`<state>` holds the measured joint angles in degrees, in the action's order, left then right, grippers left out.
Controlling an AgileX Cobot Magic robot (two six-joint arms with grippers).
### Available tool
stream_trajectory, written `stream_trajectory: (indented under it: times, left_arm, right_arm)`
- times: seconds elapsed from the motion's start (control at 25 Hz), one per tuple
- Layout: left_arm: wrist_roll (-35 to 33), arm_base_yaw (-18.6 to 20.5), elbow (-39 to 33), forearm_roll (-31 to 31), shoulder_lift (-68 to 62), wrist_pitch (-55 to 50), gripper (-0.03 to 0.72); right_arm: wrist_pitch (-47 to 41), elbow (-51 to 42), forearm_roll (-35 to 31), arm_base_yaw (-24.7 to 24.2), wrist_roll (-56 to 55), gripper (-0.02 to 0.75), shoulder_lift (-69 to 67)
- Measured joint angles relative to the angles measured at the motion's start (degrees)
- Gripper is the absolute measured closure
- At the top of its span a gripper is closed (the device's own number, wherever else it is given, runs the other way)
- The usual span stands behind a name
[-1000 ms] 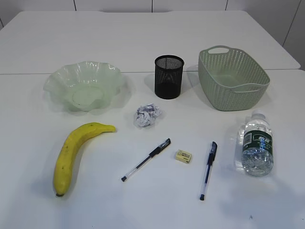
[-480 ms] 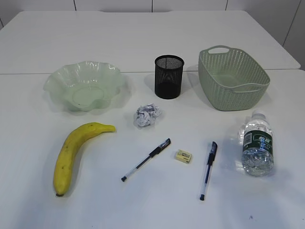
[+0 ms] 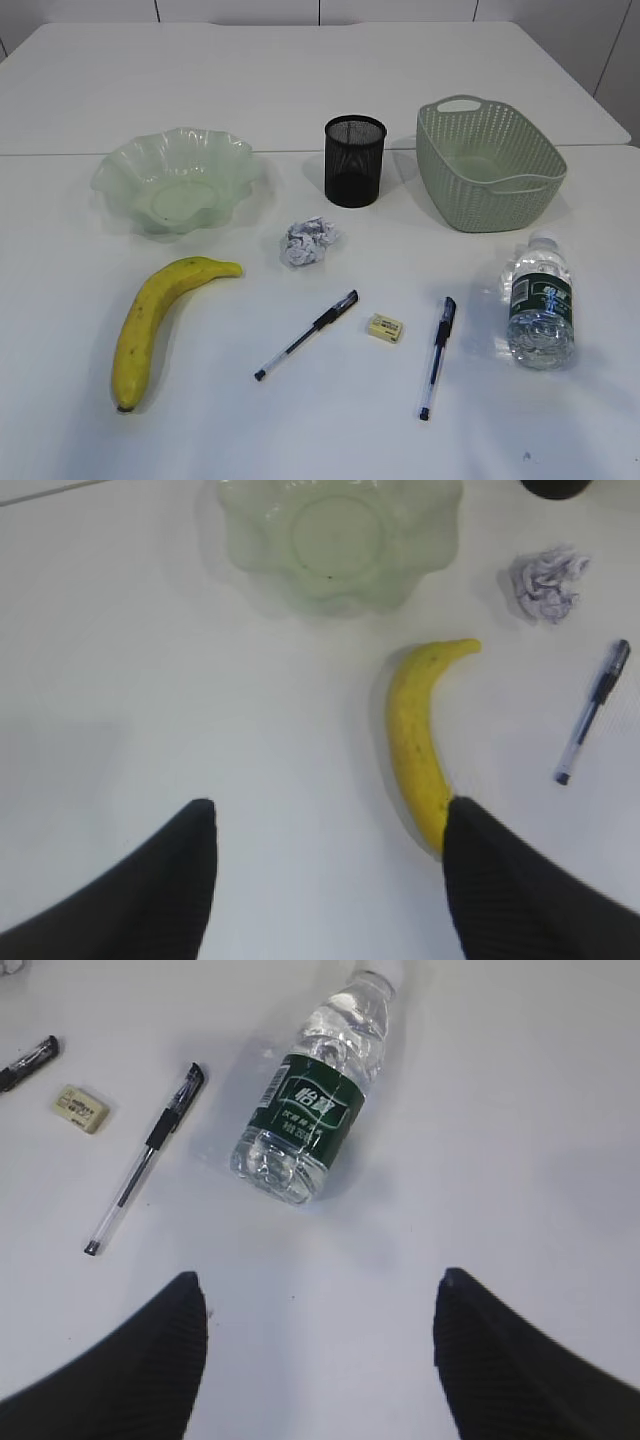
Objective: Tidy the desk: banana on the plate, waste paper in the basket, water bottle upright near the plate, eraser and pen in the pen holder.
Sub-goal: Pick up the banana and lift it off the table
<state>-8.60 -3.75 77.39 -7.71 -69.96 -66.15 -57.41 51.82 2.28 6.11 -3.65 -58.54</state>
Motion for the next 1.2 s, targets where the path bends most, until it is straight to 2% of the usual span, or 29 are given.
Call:
stream_trajectory:
  times: [0.28,0.52,1.0,1.2]
  left_arm:
    - [-2.6,-4.9,4.9,-0.2,-7.8,-0.7,0.198]
    - [-2.7,-8.2,6.0,2.0,-13.7,-0.7,0.201]
    - [-2.9,-8.7,6.2,3.3,-23.5,-1.0,0.203]
    - [-2.9,-8.8,6.7,3.4,-27.0,-0.6,0.181]
  right_arm:
    - [0.5,0.0,0.0,-0.1,0.0,0.211,0.0]
    - [0.7,0.0,0.0,-0.1,0.0,0.211,0.0]
    - [0.8,0.0,-1.6,-0.1,0.0,0.211,-2.7]
    - [1.1,0.0,-1.6,-0.1,0.0,0.211,-3.8]
